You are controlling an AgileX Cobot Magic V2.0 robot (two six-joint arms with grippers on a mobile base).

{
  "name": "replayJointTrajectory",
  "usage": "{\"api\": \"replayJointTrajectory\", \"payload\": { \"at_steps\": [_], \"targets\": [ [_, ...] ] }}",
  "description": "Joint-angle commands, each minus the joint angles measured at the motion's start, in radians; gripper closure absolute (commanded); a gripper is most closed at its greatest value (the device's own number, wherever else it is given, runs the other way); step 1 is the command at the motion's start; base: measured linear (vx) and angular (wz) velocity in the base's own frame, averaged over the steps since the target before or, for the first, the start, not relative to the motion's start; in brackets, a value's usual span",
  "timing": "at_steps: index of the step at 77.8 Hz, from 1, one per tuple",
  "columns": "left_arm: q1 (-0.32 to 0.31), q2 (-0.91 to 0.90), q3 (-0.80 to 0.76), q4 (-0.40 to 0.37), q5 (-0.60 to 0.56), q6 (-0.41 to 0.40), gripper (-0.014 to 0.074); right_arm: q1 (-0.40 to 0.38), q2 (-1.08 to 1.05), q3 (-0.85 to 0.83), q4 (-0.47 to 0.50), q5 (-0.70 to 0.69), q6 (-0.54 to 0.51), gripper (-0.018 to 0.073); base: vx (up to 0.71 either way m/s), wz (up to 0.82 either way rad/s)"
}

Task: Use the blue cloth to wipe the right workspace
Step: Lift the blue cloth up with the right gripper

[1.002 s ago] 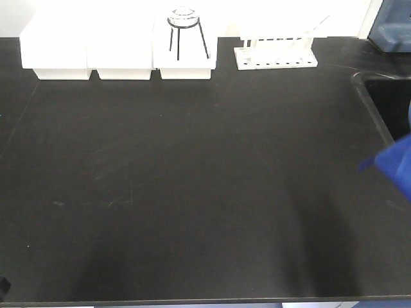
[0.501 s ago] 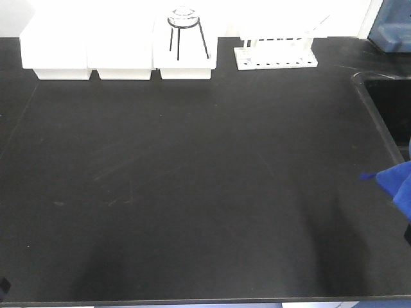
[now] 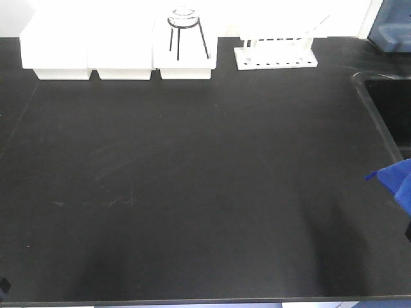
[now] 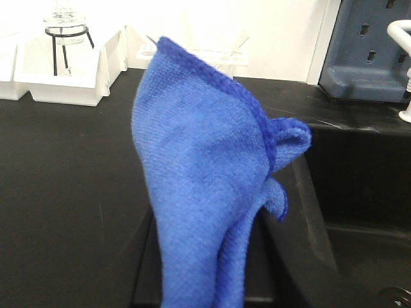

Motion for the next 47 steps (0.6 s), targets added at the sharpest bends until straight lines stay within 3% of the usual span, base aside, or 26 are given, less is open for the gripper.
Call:
{"api": "replayJointTrajectory", "payload": {
  "at_steps": [1,47],
  "targets": [
    [0.003,-0.010,-0.025,-0.006,-0.079,0.000,0.0603,-0.006,0.010,-0.030,0.008,-0.087,-0.011,0.0560,0.00,0.00],
    [0.003,-0.010,-0.025,-0.006,-0.079,0.000,0.0603,-0.006,0.010,-0.030,0.008,-0.087,-0.011,0.0560,0.00,0.00]
  ]
}}
